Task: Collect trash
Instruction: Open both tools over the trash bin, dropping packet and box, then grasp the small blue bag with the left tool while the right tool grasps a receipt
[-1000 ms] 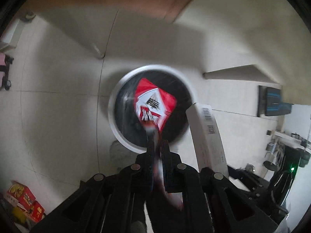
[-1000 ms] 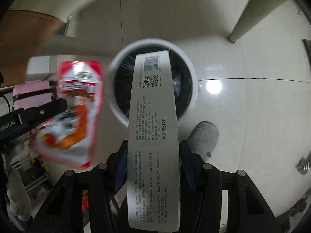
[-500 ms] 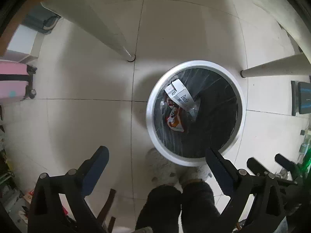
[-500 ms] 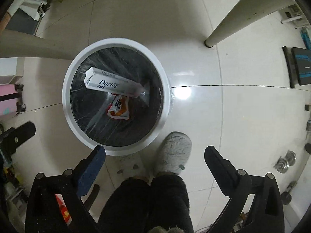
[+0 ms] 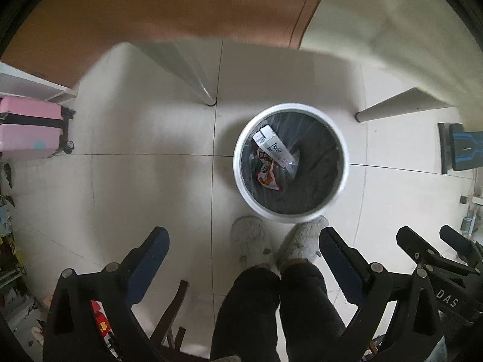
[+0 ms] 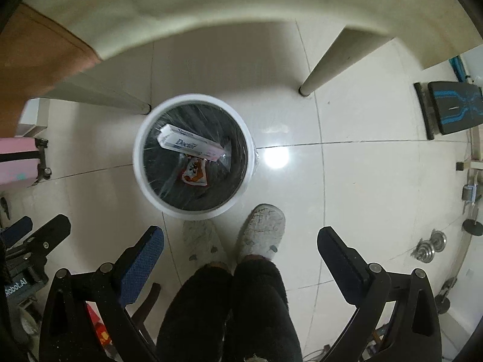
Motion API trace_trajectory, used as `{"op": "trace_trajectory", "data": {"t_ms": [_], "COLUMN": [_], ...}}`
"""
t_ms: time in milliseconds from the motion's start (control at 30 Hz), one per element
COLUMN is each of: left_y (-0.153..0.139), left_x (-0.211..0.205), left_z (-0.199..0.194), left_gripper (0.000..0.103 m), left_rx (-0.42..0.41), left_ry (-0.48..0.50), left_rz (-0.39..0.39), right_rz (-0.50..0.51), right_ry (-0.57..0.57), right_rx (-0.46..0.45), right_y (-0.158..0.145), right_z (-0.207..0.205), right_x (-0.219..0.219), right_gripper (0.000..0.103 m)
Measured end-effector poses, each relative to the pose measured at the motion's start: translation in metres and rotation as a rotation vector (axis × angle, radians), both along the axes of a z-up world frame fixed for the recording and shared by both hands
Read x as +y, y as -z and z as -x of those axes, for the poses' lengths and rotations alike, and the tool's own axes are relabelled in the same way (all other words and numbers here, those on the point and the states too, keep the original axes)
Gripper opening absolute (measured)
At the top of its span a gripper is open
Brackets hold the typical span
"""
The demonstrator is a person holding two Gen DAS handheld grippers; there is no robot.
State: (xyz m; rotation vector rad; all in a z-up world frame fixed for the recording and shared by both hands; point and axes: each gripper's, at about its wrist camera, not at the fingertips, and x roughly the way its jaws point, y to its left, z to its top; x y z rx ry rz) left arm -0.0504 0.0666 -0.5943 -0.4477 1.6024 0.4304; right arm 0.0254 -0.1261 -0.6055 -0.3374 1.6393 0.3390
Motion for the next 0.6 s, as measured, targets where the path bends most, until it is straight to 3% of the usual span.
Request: {"op": "trace_trajectory", "data": {"t_ms": [367, 600], "left_y": [-0.154, -0.267], "left_x": [-0.004, 0.013], "left_z": [0.021, -0.020], "left_gripper": [0.102, 0.103], "left_rx": [-0.090, -0.289], "left_ry": [0.011, -0.017], "left_rz": [-0.027, -0.074], "right_rz": [-0.087, -0.212], "right_ry": [0.018, 0.119], "right_rx": [-0.029, -0.083], "right_y": [-0.169, -0.281], "right_z": [0.022, -0.016], "right_x": [-0.009, -0.024], "right_gripper": [0.102, 0.102]}}
